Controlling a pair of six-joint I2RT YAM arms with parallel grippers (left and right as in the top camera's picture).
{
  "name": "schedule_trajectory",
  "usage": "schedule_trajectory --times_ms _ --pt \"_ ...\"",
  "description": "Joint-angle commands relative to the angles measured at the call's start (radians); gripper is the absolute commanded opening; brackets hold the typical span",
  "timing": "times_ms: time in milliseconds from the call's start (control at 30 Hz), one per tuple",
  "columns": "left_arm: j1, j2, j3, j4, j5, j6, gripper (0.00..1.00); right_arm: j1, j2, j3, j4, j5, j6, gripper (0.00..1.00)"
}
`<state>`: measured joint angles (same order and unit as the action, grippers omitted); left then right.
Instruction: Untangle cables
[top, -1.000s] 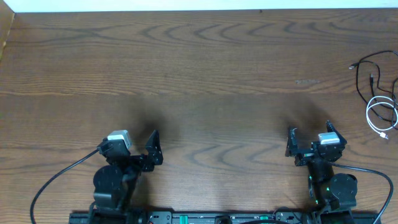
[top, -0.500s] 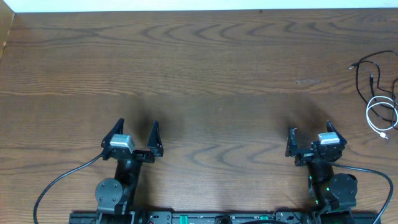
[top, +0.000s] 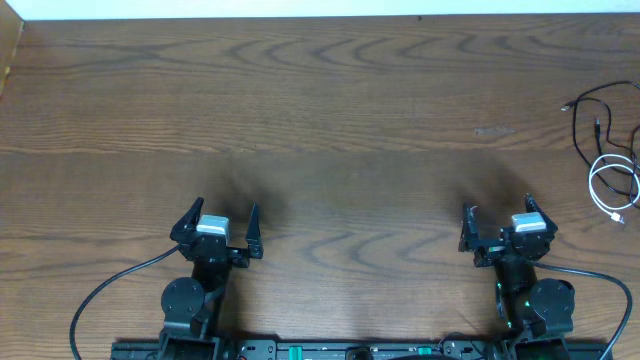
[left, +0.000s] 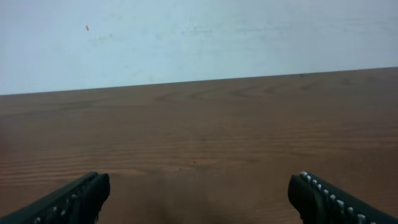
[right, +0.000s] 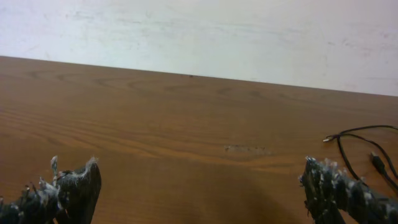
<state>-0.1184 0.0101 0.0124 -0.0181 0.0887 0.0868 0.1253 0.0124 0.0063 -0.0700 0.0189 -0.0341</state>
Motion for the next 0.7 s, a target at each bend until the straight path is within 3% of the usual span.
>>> schedule_trajectory --times_ms 0,667 --pt "0.005 -0.009 -0.008 -0.045 0.008 0.021 0.96 -0.014 -0.006 -0.001 -0.005 -0.003 -0.008 0.99" --pt "-0.019 -0.009 -0.008 -0.045 0.008 0.021 0.96 -0.014 -0.006 -0.001 -0.005 -0.003 -0.008 0.99"
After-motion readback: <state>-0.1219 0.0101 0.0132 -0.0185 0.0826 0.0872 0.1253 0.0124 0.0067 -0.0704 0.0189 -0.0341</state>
